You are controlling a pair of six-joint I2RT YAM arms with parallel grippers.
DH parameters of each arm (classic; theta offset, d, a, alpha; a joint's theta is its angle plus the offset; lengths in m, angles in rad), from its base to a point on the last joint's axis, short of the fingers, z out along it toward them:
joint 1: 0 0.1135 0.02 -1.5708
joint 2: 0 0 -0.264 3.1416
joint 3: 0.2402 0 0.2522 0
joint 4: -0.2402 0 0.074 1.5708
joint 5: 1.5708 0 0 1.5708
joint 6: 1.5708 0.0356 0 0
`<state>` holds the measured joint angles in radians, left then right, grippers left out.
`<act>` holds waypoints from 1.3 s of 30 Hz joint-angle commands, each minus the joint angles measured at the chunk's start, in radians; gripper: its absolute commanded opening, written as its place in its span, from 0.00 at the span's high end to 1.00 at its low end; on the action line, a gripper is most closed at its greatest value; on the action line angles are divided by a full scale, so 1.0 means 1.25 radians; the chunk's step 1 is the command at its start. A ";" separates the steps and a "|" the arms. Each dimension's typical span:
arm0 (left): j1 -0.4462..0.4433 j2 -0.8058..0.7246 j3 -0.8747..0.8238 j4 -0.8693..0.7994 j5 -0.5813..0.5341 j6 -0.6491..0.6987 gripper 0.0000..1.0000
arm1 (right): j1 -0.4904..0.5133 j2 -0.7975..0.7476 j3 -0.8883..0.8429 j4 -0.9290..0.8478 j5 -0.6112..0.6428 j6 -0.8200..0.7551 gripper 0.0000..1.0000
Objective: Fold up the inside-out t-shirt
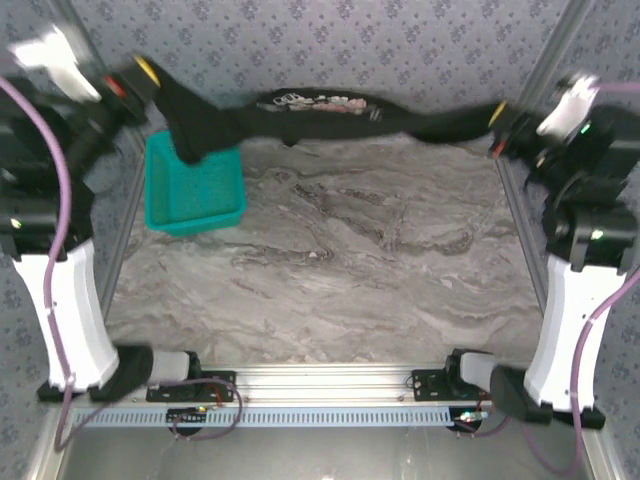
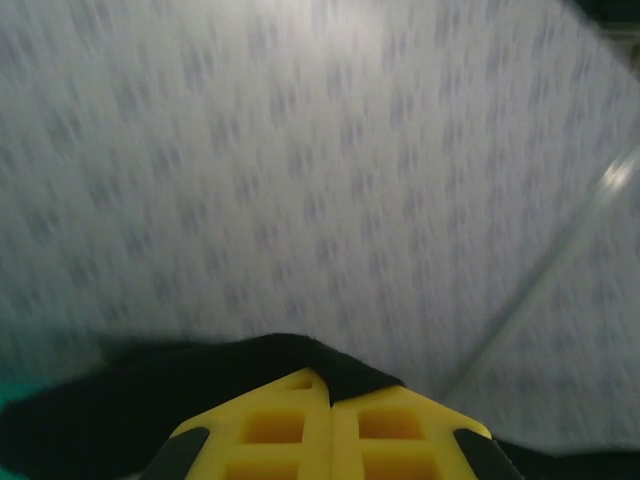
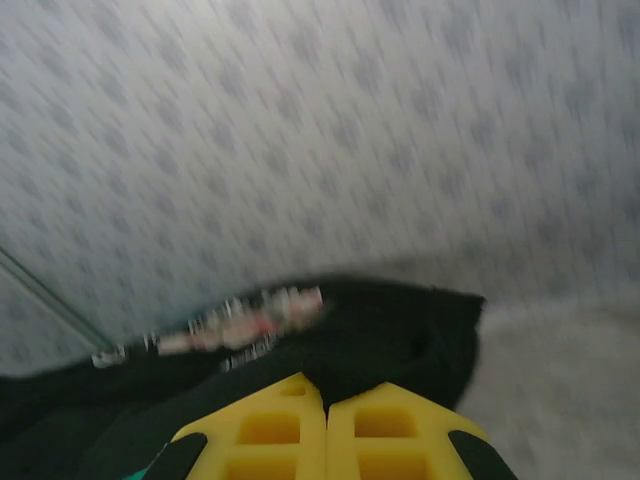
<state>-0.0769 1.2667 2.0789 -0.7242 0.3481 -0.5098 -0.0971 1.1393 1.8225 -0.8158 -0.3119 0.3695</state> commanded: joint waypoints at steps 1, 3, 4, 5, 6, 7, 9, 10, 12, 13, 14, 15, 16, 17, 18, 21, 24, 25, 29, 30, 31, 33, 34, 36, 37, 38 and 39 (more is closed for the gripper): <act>-0.040 -0.167 -0.436 0.019 0.099 -0.056 1.00 | 0.013 -0.134 -0.302 -0.141 0.107 -0.032 1.00; -0.052 -0.246 -0.606 -0.016 0.134 -0.093 1.00 | 0.012 -0.211 -0.456 -0.190 0.113 -0.008 1.00; -0.056 -0.279 -0.661 -0.060 0.141 -0.081 1.00 | 0.011 -0.251 -0.535 -0.198 0.113 0.006 1.00; -0.064 -0.312 -0.706 -0.110 0.116 -0.069 1.00 | 0.011 -0.279 -0.594 -0.203 0.108 0.018 1.00; -0.070 -0.339 -0.745 -0.135 0.105 -0.052 1.00 | 0.010 -0.297 -0.634 -0.204 0.121 0.028 0.99; -0.071 -0.367 -0.782 -0.169 0.082 -0.039 1.00 | 0.011 -0.311 -0.677 -0.200 0.130 0.032 0.98; -0.071 -0.390 -0.845 -0.216 0.070 -0.020 1.00 | 0.011 -0.316 -0.739 -0.195 0.135 0.048 0.98; -0.071 -0.389 -0.871 -0.240 0.059 -0.013 1.00 | 0.012 -0.314 -0.769 -0.184 0.130 0.053 0.98; -0.072 -0.382 -0.913 -0.254 0.053 -0.006 1.00 | 0.031 -0.306 -0.787 -0.165 0.140 0.071 0.95; -0.071 -0.381 -0.923 -0.257 0.035 -0.004 1.00 | 0.042 -0.301 -0.786 -0.165 0.159 0.081 0.93; -0.072 -0.381 -0.931 -0.257 0.025 0.006 1.00 | 0.050 -0.300 -0.791 -0.160 0.169 0.088 0.90; -0.072 -0.377 -0.925 -0.269 0.003 0.024 1.00 | 0.055 -0.297 -0.800 -0.156 0.176 0.091 0.86; -0.071 -0.368 -0.916 -0.282 -0.019 0.038 1.00 | 0.057 -0.290 -0.807 -0.154 0.178 0.094 0.83; -0.071 -0.357 -0.908 -0.294 -0.036 0.055 1.00 | 0.064 -0.278 -0.803 -0.154 0.181 0.091 0.78; -0.071 -0.345 -0.902 -0.307 -0.048 0.067 1.00 | 0.069 -0.266 -0.796 -0.153 0.191 0.088 0.73; -0.071 -0.329 -0.906 -0.326 -0.075 0.085 0.93 | 0.078 -0.256 -0.776 -0.131 0.251 0.067 0.57; -0.069 -0.354 -0.917 -0.338 -0.165 0.057 0.74 | 0.090 -0.247 -0.775 -0.054 0.304 0.049 0.46; -0.069 -0.371 -0.921 -0.328 -0.186 0.048 0.66 | 0.095 -0.233 -0.786 -0.016 0.314 0.036 0.44; -0.069 -0.429 -0.912 -0.266 -0.306 -0.001 0.39 | 0.089 -0.053 -0.781 0.166 0.330 0.006 0.43; -0.069 -0.436 -0.911 -0.242 -0.323 -0.014 0.37 | 0.080 -0.004 -0.767 0.214 0.329 -0.005 0.44; -0.070 -0.439 -0.914 -0.200 -0.323 -0.025 0.35 | 0.068 0.066 -0.743 0.246 0.325 -0.020 0.45; -0.075 -0.417 -0.940 -0.078 -0.275 -0.062 0.32 | 0.040 0.195 -0.674 0.277 0.312 -0.070 0.51; -0.087 -0.391 -0.955 -0.008 -0.235 -0.080 0.32 | 0.026 0.244 -0.638 0.273 0.306 -0.089 0.53; -0.161 -0.298 -0.972 0.136 -0.199 -0.116 0.31 | -0.005 0.351 -0.563 0.252 0.286 -0.122 0.56; -0.210 -0.247 -0.967 0.181 -0.210 -0.111 0.31 | -0.015 0.387 -0.532 0.238 0.281 -0.132 0.56; -0.261 -0.189 -0.949 0.213 -0.234 -0.098 0.31 | -0.019 0.416 -0.513 0.239 0.297 -0.139 0.57; -0.298 -0.132 -0.922 0.232 -0.254 -0.081 0.30 | -0.021 0.435 -0.511 0.253 0.303 -0.154 0.57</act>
<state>-0.3443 0.9577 0.9005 -0.6724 0.0391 -0.6010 -0.1055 1.6356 1.1255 -0.5247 0.0544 0.2619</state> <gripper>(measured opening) 0.693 0.436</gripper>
